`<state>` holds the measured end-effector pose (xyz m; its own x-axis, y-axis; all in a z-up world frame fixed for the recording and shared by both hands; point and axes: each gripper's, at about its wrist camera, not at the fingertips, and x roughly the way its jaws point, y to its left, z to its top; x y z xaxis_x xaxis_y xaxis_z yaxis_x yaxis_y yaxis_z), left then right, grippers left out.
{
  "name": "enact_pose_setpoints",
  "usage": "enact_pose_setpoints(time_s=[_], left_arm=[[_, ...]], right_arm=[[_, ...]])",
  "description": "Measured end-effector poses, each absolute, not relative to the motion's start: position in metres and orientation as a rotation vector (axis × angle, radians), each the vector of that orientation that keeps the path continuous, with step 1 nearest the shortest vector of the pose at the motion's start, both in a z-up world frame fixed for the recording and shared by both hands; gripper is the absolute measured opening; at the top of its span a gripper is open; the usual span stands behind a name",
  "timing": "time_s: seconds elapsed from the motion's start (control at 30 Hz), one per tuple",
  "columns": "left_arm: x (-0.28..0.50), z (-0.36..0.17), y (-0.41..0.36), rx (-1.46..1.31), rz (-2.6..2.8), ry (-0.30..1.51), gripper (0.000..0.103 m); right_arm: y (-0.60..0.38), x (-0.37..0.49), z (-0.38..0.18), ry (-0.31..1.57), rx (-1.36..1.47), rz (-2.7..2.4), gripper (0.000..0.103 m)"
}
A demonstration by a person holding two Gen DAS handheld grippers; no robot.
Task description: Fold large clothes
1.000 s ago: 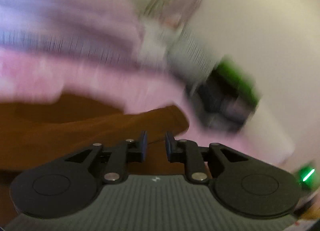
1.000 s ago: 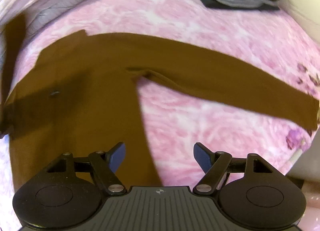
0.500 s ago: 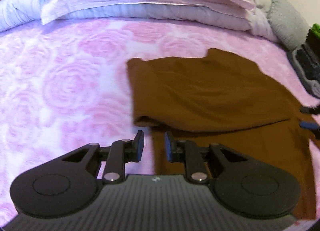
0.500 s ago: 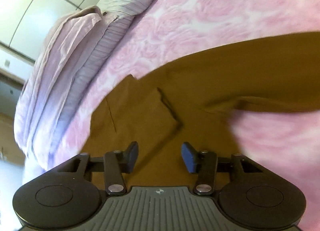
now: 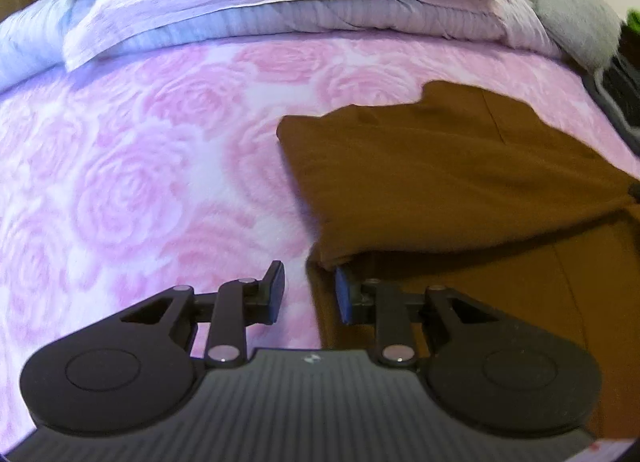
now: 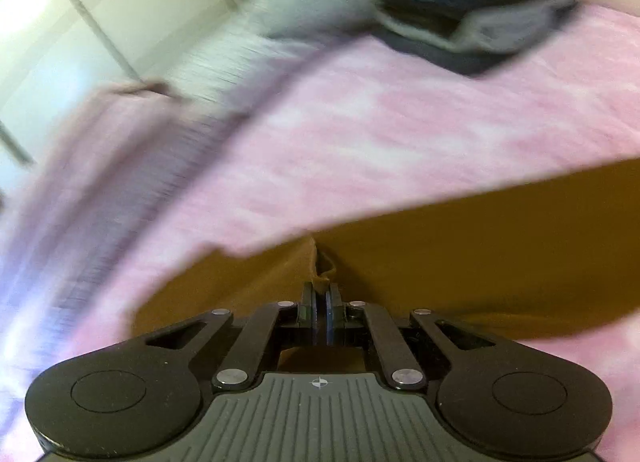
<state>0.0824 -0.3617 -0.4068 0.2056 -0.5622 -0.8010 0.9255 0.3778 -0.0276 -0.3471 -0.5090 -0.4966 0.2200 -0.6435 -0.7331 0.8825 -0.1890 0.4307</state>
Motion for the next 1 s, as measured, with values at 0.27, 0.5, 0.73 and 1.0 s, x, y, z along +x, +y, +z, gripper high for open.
enact_pose_setpoints(time_s=[0.27, 0.5, 0.73, 1.0], left_arm=[[0.092, -0.41, -0.364, 0.555, -1.06, 0.87, 0.017], [0.093, -0.36, -0.359, 0.427, -1.105, 0.796, 0.017], [0.08, -0.422, -0.422, 0.577, -1.186, 0.955, 0.017], [0.076, -0.391, -0.409, 0.535, -1.154, 0.958, 0.017]], right_arm=[[-0.503, -0.369, -0.496, 0.335, 1.131, -1.436, 0.012], [-0.455, -0.425, -0.471, 0.357, 1.151, -1.486, 0.013], [-0.398, -0.546, -0.483, 0.027, 1.439, -1.627, 0.013], [-0.356, -0.672, -0.495, -0.47, 1.507, -1.871, 0.038]])
